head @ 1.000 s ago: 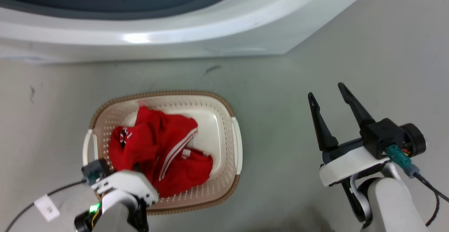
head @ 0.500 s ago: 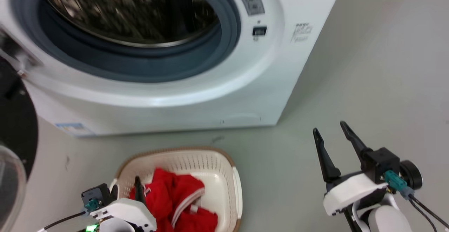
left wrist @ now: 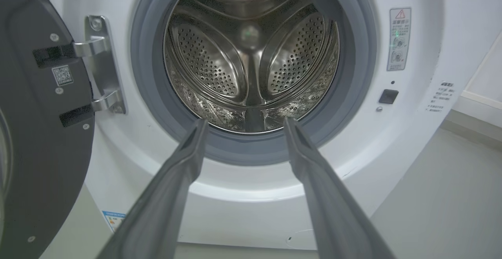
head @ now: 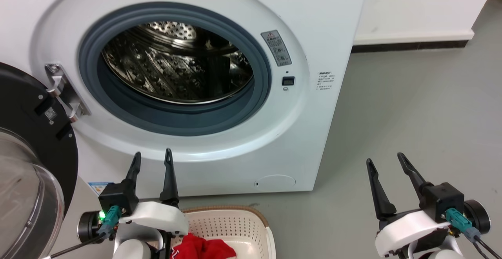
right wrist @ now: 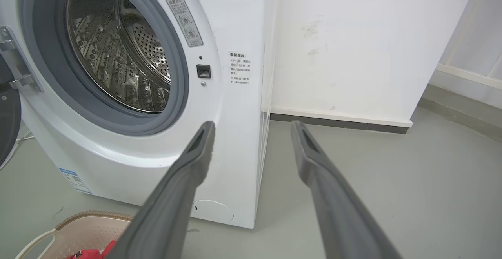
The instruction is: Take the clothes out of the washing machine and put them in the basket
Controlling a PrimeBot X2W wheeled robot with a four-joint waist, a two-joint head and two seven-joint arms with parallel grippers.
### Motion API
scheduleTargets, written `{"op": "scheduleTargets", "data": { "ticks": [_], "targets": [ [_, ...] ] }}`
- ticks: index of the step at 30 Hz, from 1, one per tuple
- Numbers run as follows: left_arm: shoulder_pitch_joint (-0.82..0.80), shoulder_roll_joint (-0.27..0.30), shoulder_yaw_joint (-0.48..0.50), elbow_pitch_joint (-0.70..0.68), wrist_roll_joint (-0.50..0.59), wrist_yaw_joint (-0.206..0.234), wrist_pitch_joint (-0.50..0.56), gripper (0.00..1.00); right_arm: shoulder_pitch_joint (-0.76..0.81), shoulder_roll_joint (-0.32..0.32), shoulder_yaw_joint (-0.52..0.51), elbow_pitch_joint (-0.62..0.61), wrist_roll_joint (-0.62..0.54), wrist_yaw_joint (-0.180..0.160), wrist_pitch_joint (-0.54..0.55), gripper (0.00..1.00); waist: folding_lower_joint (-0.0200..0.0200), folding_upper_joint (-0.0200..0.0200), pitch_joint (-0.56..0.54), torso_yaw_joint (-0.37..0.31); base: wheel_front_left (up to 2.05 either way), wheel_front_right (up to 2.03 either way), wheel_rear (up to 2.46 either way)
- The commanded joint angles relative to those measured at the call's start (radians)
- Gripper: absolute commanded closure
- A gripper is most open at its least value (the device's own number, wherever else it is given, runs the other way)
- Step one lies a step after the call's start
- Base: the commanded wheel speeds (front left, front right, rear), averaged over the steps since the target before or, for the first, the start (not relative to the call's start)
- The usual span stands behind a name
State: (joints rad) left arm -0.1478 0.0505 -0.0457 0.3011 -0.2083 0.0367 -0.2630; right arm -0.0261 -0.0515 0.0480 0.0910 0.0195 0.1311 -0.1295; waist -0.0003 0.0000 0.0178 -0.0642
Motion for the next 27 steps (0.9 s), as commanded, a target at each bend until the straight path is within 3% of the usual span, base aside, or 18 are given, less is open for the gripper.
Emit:
{"op": "scheduleTargets", "data": {
  "ticks": [1,8,27],
  "targets": [
    [0.014,0.0,-0.002,-0.018,0.016,0.003,-0.003,0.0,0.017,0.002,-0.001,-0.007,-0.002,-0.001,0.004,0.0,0.0003,0.0,-0.014,0.0,0.0,0.0,0.0],
    [0.066,0.026,-0.024,-0.117,0.093,0.004,-0.003,0.0,0.044,0.002,-0.01,-0.034,0.001,-0.001,0.013,0.0,0.0003,0.0,-0.041,0.002,0.0,0.0,0.0],
    [0.152,0.047,-0.015,-0.141,0.072,0.007,-0.003,0.0,0.08,0.002,0.006,-0.042,0.014,-0.001,0.027,0.0,0.0003,0.0,-0.072,0.038,0.0,0.0,0.0]
  ]
}}
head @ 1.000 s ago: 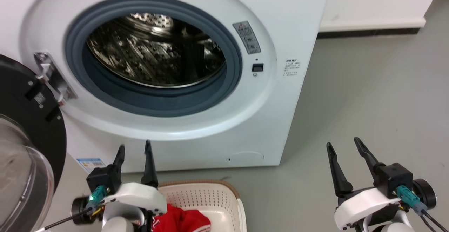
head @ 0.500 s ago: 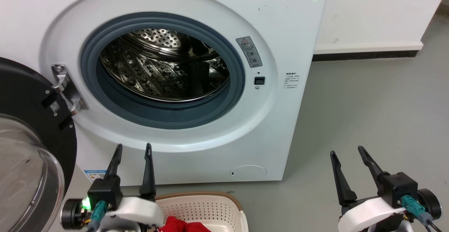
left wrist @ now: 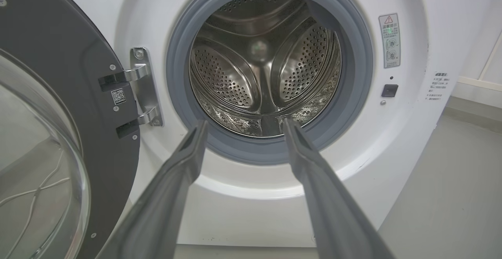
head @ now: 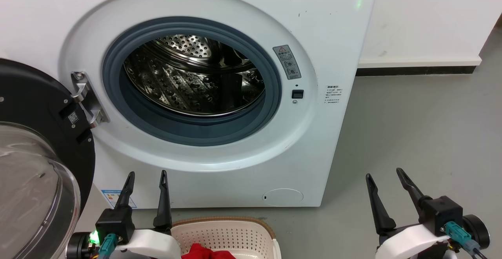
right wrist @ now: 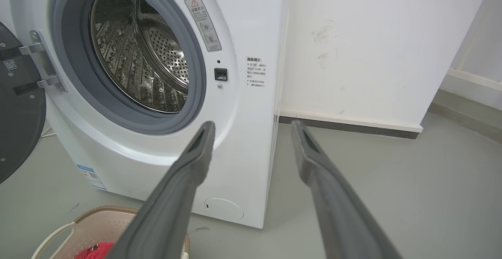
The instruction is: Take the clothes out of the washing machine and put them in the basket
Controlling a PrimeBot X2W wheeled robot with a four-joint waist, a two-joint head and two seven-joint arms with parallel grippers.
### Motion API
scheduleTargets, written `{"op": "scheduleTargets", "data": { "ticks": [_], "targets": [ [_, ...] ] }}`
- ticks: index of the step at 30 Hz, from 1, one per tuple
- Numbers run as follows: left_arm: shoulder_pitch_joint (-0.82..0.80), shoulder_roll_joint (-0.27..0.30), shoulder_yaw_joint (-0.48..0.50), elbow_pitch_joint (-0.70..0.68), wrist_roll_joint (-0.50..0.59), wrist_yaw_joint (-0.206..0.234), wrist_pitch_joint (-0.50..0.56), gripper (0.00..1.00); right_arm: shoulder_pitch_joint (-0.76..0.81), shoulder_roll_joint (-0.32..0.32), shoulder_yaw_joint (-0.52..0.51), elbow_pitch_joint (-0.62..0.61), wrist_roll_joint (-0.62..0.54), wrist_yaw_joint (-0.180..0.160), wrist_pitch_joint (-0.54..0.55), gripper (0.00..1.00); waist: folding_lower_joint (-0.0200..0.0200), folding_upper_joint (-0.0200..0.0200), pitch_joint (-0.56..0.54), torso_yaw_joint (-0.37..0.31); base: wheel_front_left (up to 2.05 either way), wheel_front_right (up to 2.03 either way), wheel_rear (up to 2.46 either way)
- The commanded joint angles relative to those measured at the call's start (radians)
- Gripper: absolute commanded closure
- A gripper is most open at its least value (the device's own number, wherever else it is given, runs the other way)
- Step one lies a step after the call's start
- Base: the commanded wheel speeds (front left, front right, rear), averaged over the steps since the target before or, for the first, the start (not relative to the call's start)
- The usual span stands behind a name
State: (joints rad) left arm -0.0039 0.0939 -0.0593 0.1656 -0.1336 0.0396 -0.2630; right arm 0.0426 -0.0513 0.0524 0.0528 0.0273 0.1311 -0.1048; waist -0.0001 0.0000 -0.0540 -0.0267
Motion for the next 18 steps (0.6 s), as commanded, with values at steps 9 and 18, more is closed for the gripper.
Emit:
{"op": "scheduleTargets", "data": {
  "ticks": [9,18],
  "targets": [
    [0.0,-0.001,-0.006,-0.009,-0.003,0.005,0.0,1.0,0.005,0.0,0.004,0.006,0.0,0.0,0.004,1.0,0.0001,0.0,0.0,-0.003,0.0,0.0,0.0],
    [-0.019,-0.007,0.024,0.019,-0.143,-0.012,0.049,1.0,-0.001,-0.008,0.001,0.023,0.164,0.0,0.014,1.0,0.0001,0.0,0.003,-0.001,0.0,0.0,0.0]
  ]
}}
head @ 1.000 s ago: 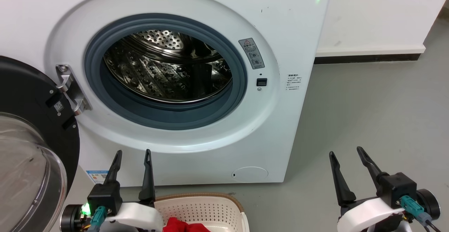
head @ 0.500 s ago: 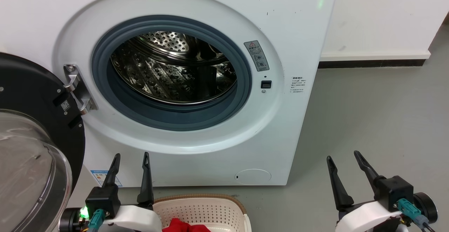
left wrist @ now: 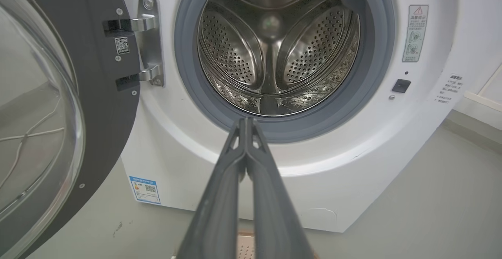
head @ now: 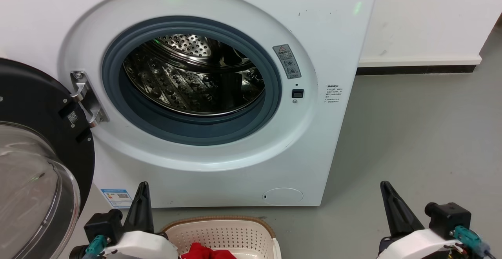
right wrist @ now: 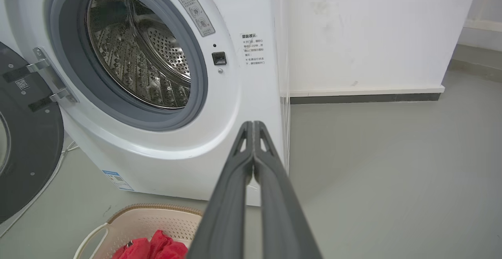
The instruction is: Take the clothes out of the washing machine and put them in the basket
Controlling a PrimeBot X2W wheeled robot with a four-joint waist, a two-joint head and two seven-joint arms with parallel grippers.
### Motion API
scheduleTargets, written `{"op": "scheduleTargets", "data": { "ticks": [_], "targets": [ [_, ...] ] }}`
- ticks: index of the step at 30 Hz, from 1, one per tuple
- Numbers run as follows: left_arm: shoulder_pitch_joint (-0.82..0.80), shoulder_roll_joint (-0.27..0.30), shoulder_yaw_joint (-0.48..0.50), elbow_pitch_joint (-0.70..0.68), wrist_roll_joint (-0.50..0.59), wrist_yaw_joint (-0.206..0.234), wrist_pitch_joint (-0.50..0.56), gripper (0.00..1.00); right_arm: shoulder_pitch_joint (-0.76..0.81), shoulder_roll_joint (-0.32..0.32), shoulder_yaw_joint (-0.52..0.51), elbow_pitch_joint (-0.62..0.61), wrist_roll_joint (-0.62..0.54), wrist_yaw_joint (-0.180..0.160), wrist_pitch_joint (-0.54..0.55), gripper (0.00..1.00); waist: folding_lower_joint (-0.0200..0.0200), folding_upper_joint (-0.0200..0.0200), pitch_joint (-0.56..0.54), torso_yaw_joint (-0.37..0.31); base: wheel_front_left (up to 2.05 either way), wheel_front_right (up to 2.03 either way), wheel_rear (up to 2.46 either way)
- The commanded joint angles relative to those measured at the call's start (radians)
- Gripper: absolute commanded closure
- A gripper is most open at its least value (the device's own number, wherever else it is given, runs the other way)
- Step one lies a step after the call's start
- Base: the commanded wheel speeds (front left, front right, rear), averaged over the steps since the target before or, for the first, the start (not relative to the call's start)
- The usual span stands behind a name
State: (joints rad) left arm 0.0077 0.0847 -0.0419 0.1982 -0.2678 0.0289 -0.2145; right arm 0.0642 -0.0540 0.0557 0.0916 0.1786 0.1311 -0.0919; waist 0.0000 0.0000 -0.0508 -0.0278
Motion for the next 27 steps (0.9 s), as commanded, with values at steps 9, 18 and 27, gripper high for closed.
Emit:
{"op": "scheduleTargets", "data": {
  "ticks": [9,18,27],
  "targets": [
    [-0.037,-0.002,0.019,-0.013,-0.179,-0.022,0.036,1.0,-0.048,-0.016,-0.009,0.009,0.205,0.0,0.017,1.0,0.0,0.0,0.004,0.002,0.0,0.0,0.0],
    [-0.047,-0.006,0.035,-0.008,-0.33,-0.04,0.072,1.0,-0.066,-0.022,-0.018,0.027,0.373,0.0,0.031,1.0,0.0,0.0,0.008,0.004,0.0,0.0,0.0],
    [-0.057,-0.01,0.051,-0.001,-0.466,-0.057,0.106,1.0,-0.082,-0.027,-0.028,0.043,0.525,0.0,0.047,1.0,0.0,0.0,0.012,0.006,0.0,0.0,0.0]
  ]
}}
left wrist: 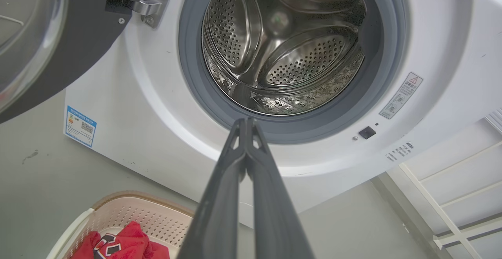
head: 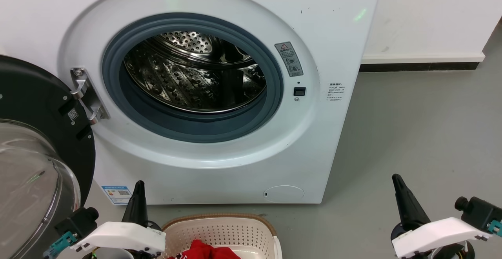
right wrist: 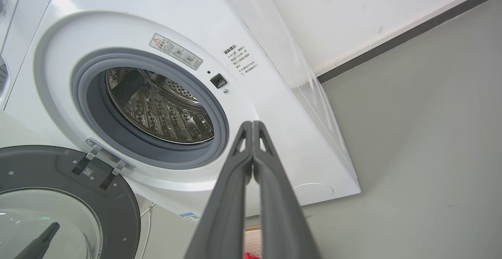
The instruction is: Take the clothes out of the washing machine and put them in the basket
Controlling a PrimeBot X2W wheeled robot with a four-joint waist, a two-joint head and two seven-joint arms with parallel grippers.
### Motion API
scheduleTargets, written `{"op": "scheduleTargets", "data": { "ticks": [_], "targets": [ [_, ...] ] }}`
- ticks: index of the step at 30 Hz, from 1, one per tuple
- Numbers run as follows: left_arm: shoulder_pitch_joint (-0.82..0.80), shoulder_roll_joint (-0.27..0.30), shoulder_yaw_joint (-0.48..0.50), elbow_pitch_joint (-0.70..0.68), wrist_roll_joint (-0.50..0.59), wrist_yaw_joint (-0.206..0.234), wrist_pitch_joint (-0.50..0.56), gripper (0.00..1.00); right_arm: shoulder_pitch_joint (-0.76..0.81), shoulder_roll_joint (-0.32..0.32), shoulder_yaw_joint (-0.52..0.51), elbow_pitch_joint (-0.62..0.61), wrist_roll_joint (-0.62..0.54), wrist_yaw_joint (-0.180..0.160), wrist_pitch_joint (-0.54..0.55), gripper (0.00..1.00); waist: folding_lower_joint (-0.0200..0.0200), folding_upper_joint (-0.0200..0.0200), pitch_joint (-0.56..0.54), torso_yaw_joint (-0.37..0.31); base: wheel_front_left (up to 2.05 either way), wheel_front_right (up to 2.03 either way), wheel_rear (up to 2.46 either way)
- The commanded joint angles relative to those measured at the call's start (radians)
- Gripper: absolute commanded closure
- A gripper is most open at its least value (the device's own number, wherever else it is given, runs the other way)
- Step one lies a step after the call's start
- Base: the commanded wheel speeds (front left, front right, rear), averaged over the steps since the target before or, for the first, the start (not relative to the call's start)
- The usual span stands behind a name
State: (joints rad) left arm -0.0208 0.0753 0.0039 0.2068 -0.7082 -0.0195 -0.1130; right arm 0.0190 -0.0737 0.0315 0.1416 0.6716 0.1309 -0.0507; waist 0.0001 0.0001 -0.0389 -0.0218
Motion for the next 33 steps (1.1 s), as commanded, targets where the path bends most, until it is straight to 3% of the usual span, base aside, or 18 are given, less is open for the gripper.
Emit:
{"op": "scheduleTargets", "data": {
  "ticks": [1,33],
  "targets": [
    [-0.03,-0.001,0.007,-0.009,-0.04,-0.009,0.008,1.0,-0.038,-0.008,-0.005,-0.005,0.047,0.0,0.007,1.0,-0.0001,-0.0001,0.001,0.0,0.0,0.0,0.0],
    [-0.061,-0.011,0.055,0.012,-0.43,-0.057,0.108,1.0,-0.08,-0.013,-0.044,0.041,0.471,0.0,0.058,1.0,-0.0001,-0.0001,0.015,0.008,0.0,0.0,0.0]
  ]
}}
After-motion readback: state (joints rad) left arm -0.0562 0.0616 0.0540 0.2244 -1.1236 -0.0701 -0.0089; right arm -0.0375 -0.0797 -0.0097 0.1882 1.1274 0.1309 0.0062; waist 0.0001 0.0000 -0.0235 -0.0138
